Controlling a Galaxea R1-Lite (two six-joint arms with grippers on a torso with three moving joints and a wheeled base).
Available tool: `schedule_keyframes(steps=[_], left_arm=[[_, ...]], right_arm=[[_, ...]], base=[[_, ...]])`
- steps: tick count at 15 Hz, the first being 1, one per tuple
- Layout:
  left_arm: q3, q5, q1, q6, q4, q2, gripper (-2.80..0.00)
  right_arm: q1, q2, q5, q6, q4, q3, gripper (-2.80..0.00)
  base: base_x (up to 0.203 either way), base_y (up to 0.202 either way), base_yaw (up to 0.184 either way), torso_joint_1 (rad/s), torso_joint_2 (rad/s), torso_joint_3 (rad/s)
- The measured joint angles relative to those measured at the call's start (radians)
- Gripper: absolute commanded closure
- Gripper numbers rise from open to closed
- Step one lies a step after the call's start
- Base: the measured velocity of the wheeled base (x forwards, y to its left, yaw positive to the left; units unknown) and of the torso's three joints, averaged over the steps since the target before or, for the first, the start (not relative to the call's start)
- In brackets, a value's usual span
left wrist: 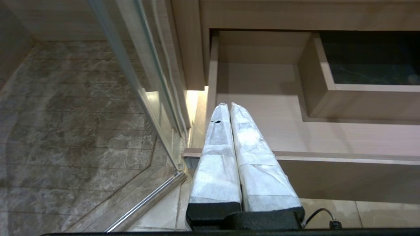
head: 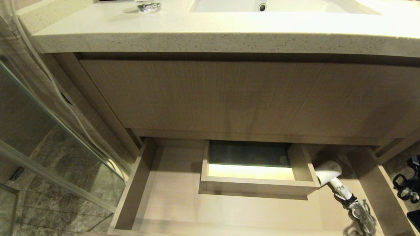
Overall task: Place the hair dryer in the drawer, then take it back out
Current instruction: Close the drawer
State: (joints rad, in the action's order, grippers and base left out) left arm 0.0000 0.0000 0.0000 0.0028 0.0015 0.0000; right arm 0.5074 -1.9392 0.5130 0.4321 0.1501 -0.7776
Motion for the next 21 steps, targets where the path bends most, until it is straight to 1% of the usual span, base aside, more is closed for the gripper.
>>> schedule_keyframes(steps=[1,3,5,7,9,12,16,18,21], left_arm=[[0.0,0.0,0.0,0.0,0.0,0.0,0.0],[0.0,0.0,0.0,0.0,0.0,0.0,0.0],[0.0,0.0,0.0,0.0,0.0,0.0,0.0],[0.0,0.0,0.0,0.0,0.0,0.0,0.0],[0.0,0.0,0.0,0.0,0.0,0.0,0.0],[0.0,0.0,0.0,0.0,0.0,0.0,0.0],[0.0,0.0,0.0,0.0,0.0,0.0,0.0],[0.0,0.0,0.0,0.0,0.0,0.0,0.0],[0.0,0.0,0.0,0.001,0.0,0.0,0.0]], right_arm=[[-0.008,0.014,-0.012,0.002,-0.024,0.01,0.0],[-0.014,0.037,-0.024,0.004,-0.025,0.03,0.0],[-0.015,0.058,-0.027,0.024,-0.053,0.057,0.0],[-0.015,0.079,-0.017,0.049,-0.054,0.105,0.0],[-0.014,0.093,0.0,0.072,-0.026,0.171,0.0],[-0.012,0.081,0.004,0.071,0.058,0.221,0.0],[-0.009,0.008,0.007,0.065,0.064,0.22,0.0],[-0.008,-0.043,0.012,0.046,0.062,0.192,0.0],[-0.003,-0.102,0.033,0.041,0.064,0.158,0.0]], base=[[0.0,0.0,0.0,0.0,0.0,0.0],[0.0,0.0,0.0,0.0,0.0,0.0],[0.0,0.0,0.0,0.0,0.0,0.0],[0.0,0.0,0.0,0.0,0.0,0.0],[0.0,0.0,0.0,0.0,0.0,0.0],[0.0,0.0,0.0,0.0,0.0,0.0],[0.0,0.0,0.0,0.0,0.0,0.0],[0.0,0.0,0.0,0.0,0.0,0.0],[0.0,0.0,0.0,0.0,0.0,0.0]])
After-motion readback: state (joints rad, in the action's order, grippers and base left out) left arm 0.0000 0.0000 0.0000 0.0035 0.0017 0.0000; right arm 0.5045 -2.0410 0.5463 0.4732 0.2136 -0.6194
